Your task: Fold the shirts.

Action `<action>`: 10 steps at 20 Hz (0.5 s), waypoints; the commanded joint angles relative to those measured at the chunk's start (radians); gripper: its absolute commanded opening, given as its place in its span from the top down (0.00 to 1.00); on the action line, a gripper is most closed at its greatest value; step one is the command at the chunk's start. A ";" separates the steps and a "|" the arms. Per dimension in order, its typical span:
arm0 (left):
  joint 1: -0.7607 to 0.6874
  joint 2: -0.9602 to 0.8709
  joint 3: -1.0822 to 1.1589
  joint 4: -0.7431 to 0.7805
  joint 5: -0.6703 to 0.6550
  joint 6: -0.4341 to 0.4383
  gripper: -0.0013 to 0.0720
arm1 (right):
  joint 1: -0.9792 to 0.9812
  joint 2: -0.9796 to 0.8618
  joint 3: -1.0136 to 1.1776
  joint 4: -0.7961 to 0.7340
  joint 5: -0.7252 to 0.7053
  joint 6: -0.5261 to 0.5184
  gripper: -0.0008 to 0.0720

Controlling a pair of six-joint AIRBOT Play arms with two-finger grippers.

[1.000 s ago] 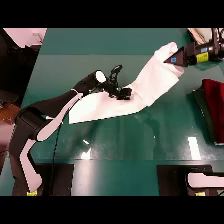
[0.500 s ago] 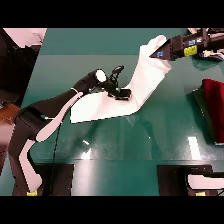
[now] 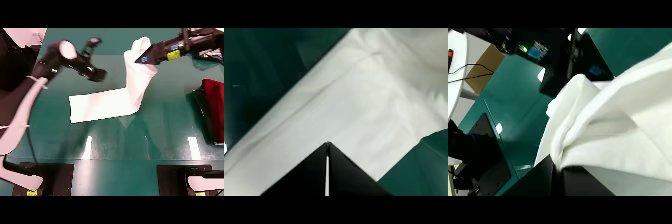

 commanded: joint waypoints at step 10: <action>0.303 0.348 0.001 0.117 -0.131 0.003 0.95 | 0.537 -0.415 0.129 0.002 -0.472 -0.162 0.58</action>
